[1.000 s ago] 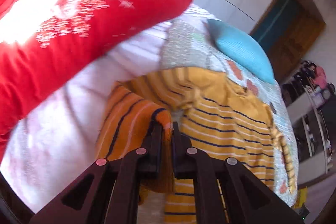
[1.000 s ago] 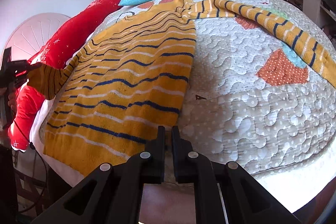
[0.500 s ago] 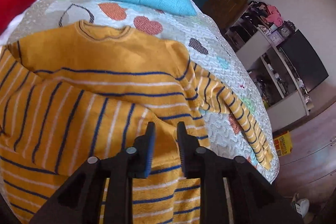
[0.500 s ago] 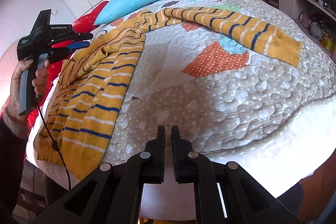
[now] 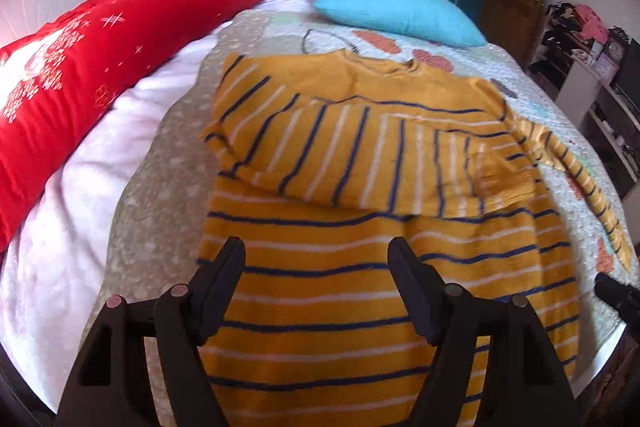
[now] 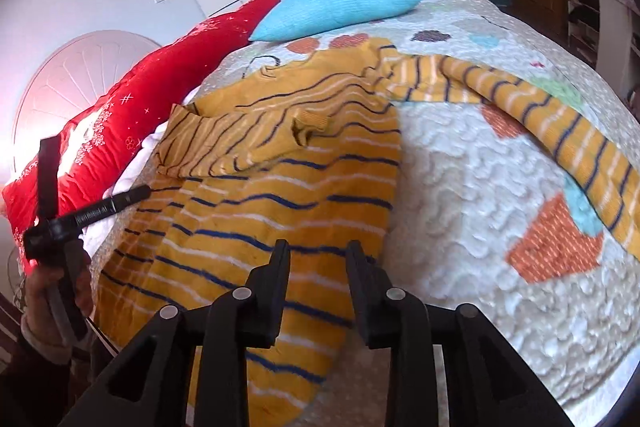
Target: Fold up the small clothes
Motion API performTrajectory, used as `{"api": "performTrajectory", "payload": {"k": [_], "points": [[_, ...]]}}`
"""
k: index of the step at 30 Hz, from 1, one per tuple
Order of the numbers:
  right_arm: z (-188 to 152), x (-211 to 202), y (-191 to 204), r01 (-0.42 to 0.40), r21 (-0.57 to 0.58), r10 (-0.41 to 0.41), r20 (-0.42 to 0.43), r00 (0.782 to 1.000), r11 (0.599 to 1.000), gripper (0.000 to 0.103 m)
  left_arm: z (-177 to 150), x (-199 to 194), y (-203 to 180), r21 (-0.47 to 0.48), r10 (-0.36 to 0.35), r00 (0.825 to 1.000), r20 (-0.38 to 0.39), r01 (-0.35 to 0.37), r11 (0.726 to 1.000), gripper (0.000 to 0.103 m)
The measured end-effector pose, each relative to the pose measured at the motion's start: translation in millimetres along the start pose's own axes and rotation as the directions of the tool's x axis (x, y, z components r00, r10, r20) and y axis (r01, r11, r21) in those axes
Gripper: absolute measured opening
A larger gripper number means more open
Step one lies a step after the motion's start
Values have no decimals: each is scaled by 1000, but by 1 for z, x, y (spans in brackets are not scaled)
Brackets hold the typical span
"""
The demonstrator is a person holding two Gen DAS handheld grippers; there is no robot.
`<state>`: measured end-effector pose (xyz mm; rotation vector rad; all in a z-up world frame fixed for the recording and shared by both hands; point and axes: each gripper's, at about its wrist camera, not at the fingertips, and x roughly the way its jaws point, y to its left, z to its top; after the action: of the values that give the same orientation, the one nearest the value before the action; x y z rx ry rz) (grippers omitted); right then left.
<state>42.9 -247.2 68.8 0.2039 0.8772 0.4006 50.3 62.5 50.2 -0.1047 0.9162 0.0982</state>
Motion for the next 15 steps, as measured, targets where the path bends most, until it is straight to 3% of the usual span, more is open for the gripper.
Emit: {"api": "performTrajectory", "payload": {"k": [4,6,11,15], "points": [[34,28,17,-12,-27,12,-18,1000,1000,37,-20,26,35,-101,-10,998,-57,4,995,73],[49,43,23,-7,-27,6,-37,999,1000,38,-28,31,43,-133,-36,999,-36,31,991,73],[75,74,33,4,16,-3,-63,998,1000,52,-35,34,31,-68,12,1000,4,-12,998,80],[86,100,41,30,57,-25,-90,996,998,52,-37,35,29,-44,-19,1000,11,19,999,89]]}}
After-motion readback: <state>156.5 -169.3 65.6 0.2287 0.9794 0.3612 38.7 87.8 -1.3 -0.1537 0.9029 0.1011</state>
